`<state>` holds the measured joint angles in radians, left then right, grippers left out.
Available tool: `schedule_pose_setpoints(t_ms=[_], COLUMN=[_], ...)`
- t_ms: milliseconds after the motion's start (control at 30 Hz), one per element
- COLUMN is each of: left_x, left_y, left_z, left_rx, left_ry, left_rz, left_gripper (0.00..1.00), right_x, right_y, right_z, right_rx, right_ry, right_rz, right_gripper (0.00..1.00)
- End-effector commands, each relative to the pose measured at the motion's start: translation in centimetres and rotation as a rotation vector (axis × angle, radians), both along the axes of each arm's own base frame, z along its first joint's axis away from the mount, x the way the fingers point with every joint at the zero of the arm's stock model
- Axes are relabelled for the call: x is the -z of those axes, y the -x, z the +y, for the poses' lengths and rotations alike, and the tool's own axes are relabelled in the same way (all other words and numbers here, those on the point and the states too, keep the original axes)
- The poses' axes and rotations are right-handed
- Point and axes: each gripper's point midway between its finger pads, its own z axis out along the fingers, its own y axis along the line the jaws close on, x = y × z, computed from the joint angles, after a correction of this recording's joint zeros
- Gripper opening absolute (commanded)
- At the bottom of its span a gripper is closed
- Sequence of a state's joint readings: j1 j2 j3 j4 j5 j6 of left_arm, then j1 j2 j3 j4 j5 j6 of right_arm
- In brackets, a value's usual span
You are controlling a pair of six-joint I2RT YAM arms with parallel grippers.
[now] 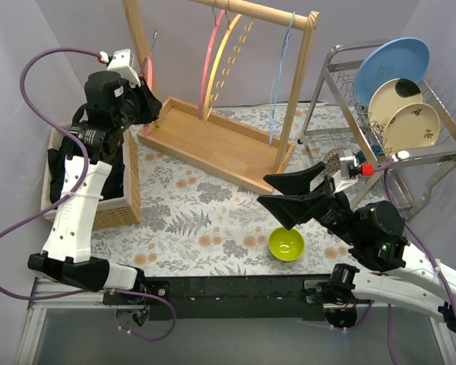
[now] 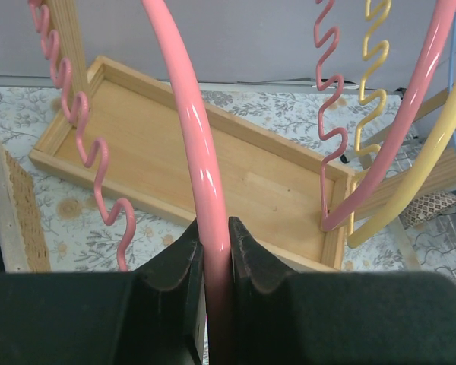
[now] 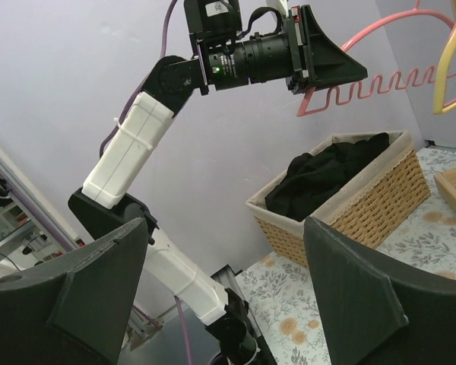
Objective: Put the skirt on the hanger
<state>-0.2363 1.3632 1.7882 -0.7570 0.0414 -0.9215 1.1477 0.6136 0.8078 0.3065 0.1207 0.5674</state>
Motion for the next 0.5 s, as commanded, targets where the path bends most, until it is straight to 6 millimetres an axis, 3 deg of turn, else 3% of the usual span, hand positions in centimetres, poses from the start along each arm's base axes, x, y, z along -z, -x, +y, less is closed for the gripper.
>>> schedule_pose_setpoints(t_ms=[0,133,167,200,267,300,467], left_x=[-9.5,-10.2,-11.2,-10.5,-11.7,-11.2,-12.3], left_y=[1.5,2.9,3.5,3.5,4.3,4.4,6.5], left_z=[-2.3,-2.3,-2.2,-2.2,-2.0,-1.9,-2.0], left_rx=[0.152,0.157,0.156,0.151,0.144,0.137,0.168], left_ry=[0.072,0.112,0.125,0.123,0.140,0.140,0.162], left_rz=[-0.291,-0.272,-0.284,-0.247,-0.251,-0.220,-0.231], left_gripper=[0.00,0.00,0.00,0.00,0.00,0.00,0.00], right_x=[-1.5,-1.7,-1.7,-1.7,-1.8,-1.9,-2.1], right_y=[0.1,0.0,-0.1,-0.1,-0.1,0.0,0.1], right_z=[-1.3,-1.4,-1.4,-1.3,-1.2,-1.2,-1.2], right_rx=[0.033,0.048,0.048,0.046,0.045,0.042,0.031], right_ry=[-0.035,-0.038,-0.039,-0.039,-0.039,-0.038,-0.048], right_rz=[-0.048,-0.058,-0.059,-0.059,-0.060,-0.061,-0.053], right_gripper=[0.89,0.89,0.89,0.89,0.89,0.89,0.89])
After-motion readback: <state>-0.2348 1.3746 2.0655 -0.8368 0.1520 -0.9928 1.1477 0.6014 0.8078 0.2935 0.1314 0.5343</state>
